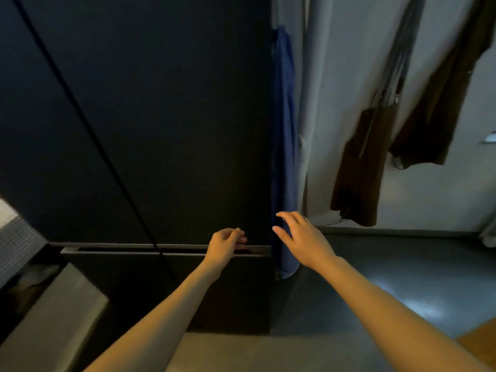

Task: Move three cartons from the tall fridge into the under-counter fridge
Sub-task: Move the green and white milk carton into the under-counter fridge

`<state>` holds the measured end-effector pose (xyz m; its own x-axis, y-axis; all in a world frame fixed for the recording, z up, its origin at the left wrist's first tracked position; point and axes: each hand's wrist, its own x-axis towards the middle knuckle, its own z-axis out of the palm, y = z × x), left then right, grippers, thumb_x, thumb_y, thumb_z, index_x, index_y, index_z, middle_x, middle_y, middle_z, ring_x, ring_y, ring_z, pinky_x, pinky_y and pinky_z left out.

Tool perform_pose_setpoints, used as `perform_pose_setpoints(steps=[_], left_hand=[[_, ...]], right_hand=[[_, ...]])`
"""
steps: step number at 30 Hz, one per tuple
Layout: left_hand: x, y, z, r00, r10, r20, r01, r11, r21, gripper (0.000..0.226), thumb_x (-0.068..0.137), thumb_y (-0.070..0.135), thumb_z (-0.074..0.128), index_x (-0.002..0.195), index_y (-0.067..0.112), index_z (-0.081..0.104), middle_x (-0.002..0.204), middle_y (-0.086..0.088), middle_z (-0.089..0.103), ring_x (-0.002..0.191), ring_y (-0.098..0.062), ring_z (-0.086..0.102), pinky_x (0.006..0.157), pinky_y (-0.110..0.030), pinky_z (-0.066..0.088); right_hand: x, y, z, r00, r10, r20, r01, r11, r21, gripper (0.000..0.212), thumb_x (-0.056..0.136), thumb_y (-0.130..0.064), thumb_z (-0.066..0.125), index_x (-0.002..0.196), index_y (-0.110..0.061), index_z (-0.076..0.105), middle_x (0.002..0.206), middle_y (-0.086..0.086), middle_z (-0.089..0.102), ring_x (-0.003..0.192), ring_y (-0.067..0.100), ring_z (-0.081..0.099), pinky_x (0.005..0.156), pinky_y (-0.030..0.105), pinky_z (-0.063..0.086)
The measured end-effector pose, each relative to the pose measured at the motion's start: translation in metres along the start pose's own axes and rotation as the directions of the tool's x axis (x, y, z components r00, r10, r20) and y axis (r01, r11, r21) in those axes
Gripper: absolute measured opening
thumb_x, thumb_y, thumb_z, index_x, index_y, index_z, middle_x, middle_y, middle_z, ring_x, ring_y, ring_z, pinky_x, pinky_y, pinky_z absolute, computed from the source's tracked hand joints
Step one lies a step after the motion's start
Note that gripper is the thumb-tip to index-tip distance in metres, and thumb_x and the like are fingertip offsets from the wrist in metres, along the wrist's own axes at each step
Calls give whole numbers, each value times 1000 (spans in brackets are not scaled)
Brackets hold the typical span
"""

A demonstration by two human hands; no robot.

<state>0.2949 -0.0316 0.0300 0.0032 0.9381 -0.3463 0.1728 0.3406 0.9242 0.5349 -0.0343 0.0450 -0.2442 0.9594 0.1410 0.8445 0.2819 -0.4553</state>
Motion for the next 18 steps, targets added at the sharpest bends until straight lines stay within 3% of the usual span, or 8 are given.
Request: perform_pose_setpoints(steps=[4,9,14,18], left_hand=[[2,-22,-58,976,-177,-126,122,927,-354,25,105,36,53,112,20,71,98,1,81,93,-14,78,76,-36,51],[17,-51,-134,928,-363,-83,179,630,-755,34,106,41,49,116,18,71,101,-2,81,104,-20,74,94,-41,51],[28,-80,-192,900,-436,-7,144,314,-938,37,107,43,45,119,17,68,111,-5,77,103,-21,72,79,-40,54],[45,-101,-218,872,-489,19,150,229,-962,36,107,40,46,121,15,67,107,-7,76,98,-22,73,82,-41,53]], right_hand=[[27,-61,16,997,-71,15,72,997,-38,56,103,-57,36,151,-28,35,147,-4,45,133,17,49,102,41,50],[72,-142,44,992,-120,42,123,987,-99,54,104,-54,39,152,-30,34,148,-3,45,134,16,49,100,36,51],[115,-215,79,984,-177,37,180,977,-111,53,104,-55,39,151,-32,34,147,-5,46,131,13,51,97,29,49],[144,-253,97,975,-217,56,222,970,-96,52,104,-55,40,150,-32,36,143,-5,50,128,13,53,96,28,47]])
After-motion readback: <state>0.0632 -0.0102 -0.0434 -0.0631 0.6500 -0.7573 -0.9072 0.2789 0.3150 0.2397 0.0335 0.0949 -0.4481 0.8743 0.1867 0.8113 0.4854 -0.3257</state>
